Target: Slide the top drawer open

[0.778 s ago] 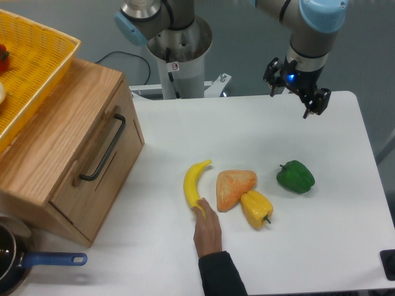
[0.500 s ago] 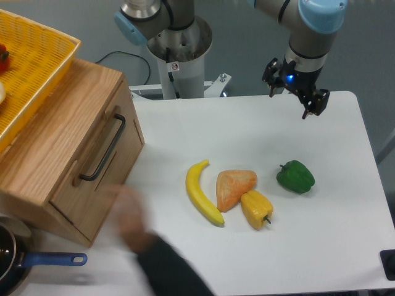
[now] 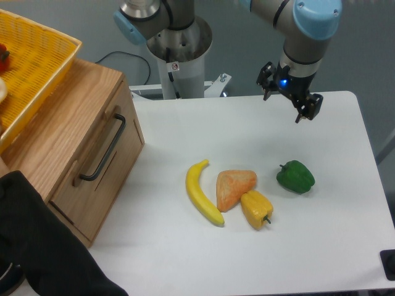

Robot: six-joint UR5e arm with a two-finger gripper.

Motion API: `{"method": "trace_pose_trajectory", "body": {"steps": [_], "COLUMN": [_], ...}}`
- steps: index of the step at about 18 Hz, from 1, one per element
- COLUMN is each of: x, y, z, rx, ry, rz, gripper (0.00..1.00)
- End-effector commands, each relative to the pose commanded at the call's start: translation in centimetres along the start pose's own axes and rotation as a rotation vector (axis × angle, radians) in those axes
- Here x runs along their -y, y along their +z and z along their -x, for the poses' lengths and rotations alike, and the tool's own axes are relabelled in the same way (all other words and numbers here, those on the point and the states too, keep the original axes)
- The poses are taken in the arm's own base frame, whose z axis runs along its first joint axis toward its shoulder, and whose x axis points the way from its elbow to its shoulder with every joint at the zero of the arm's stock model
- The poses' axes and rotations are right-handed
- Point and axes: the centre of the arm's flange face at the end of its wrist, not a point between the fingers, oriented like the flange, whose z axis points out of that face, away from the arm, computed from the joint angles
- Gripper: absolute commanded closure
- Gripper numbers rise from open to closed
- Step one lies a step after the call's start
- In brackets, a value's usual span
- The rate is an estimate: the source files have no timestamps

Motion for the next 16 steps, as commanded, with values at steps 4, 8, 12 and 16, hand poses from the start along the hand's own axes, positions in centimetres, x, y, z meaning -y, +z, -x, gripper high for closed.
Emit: {"method": "trace_pose_trajectory", "body": {"steps": [4, 8, 12, 16], "x": [3.6, 4.5, 5.9, 6.3], "y": [-0.3, -0.1, 0.0, 0.2], "z": [-1.6, -1.6, -2.1, -2.2], "rx": [0.008, -0.004, -0.018, -0.023], "ry": [-0.054, -0.145, -0.221, -0.226], "rz": [-0.001, -0.045, -0.058, -0.060], "gripper": [0.00, 0.00, 0.00, 0.00]}}
